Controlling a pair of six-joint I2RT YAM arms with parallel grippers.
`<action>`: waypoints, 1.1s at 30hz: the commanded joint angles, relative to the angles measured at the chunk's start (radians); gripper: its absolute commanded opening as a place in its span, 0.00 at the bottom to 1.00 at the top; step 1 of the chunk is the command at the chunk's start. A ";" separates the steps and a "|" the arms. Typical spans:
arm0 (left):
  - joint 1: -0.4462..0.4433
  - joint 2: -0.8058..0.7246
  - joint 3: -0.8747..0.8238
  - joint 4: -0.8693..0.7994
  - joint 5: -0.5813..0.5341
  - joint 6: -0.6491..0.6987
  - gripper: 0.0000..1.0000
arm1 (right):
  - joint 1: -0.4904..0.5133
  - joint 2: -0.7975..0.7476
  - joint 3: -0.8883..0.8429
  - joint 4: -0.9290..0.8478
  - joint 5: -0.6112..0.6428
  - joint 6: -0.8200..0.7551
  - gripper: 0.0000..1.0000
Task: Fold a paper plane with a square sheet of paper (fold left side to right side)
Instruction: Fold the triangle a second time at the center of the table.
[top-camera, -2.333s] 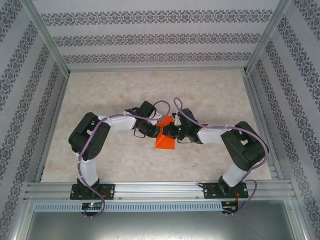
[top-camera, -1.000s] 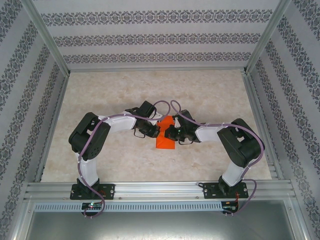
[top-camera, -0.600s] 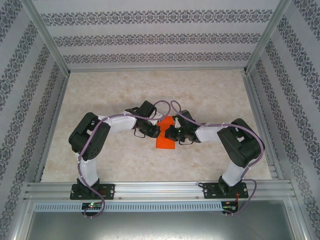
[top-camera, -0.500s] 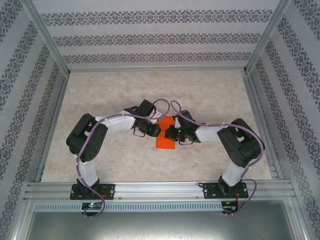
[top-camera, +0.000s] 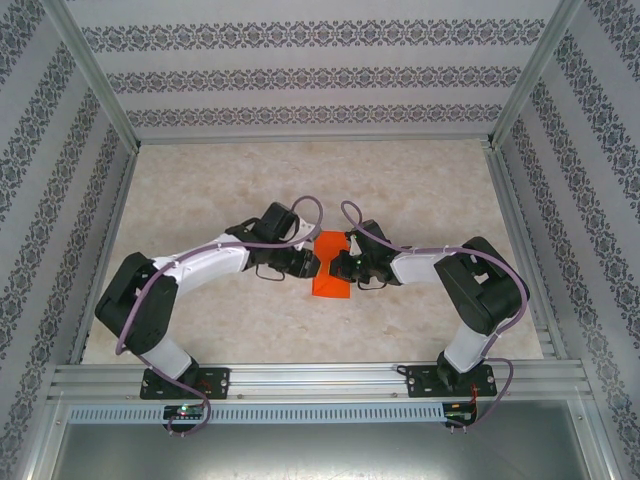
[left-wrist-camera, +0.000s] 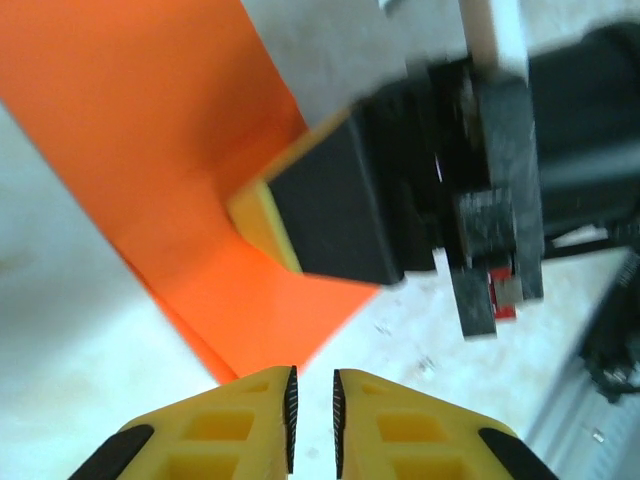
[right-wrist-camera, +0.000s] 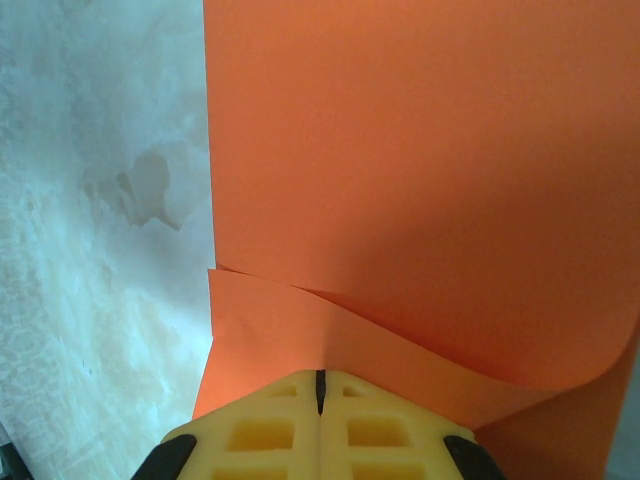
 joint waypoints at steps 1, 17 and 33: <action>-0.022 0.009 -0.036 0.079 0.156 -0.149 0.20 | -0.008 0.025 -0.023 -0.051 0.019 -0.022 0.03; -0.027 0.193 0.030 0.079 0.133 -0.200 0.14 | -0.008 0.025 -0.022 -0.070 0.011 -0.026 0.03; -0.026 0.229 0.012 0.041 0.061 -0.181 0.13 | -0.008 0.023 -0.023 -0.082 0.019 -0.034 0.03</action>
